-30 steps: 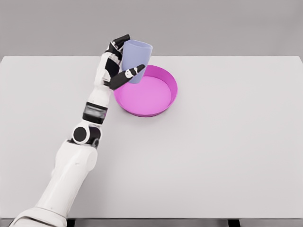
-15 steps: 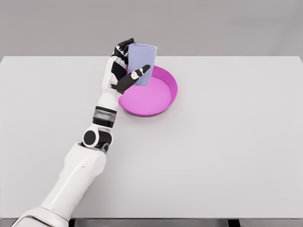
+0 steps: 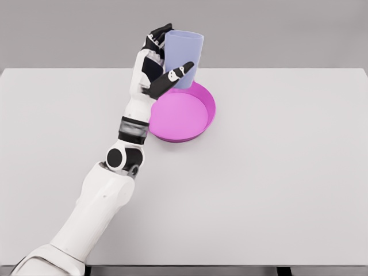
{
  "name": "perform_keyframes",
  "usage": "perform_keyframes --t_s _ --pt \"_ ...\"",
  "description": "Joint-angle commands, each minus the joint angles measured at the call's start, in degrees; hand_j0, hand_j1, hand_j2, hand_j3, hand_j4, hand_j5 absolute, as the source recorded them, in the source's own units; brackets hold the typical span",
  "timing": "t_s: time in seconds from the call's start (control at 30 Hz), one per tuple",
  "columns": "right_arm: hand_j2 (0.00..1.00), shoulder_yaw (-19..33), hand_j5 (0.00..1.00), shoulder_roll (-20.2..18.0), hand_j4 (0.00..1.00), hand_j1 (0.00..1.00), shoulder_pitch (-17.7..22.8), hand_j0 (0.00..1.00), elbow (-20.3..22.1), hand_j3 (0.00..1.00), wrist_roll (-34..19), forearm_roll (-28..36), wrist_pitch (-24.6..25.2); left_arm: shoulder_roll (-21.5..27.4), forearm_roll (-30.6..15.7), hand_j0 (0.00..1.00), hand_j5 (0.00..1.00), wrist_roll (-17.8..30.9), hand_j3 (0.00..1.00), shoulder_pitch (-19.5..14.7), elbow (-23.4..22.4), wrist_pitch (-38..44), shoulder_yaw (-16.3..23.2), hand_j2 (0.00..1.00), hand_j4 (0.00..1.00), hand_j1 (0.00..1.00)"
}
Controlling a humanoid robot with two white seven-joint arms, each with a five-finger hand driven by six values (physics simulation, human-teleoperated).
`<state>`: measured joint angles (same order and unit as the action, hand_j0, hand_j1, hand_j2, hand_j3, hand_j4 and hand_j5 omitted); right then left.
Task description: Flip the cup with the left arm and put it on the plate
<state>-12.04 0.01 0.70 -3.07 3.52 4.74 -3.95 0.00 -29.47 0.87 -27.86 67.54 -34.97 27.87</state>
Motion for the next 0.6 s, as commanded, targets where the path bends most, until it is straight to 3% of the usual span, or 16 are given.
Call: perform_keyframes --t_s 0.0,0.2,0.57 --pt "1.00 0.00 1.00 -0.01 1.00 1.00 0.00 1.00 0.00 1.00 -0.01 0.01 0.00 0.00 0.29 0.45 0.45 -0.08 0.45 -0.09 0.40 -0.03 -0.27 0.45 0.45 0.45" --pt "1.00 0.00 1.00 -0.01 1.00 1.00 0.00 1.00 0.00 1.00 -0.01 0.01 0.00 0.00 0.20 0.45 0.45 -0.08 0.45 -0.53 0.67 -0.03 -1.59 0.45 0.45 0.45" --pt "1.00 0.00 1.00 -0.01 1.00 1.00 0.00 1.00 0.00 1.00 -0.01 0.01 0.00 0.00 0.11 0.53 0.53 0.01 0.53 0.09 -5.75 -0.03 -0.71 0.53 0.53 0.53"
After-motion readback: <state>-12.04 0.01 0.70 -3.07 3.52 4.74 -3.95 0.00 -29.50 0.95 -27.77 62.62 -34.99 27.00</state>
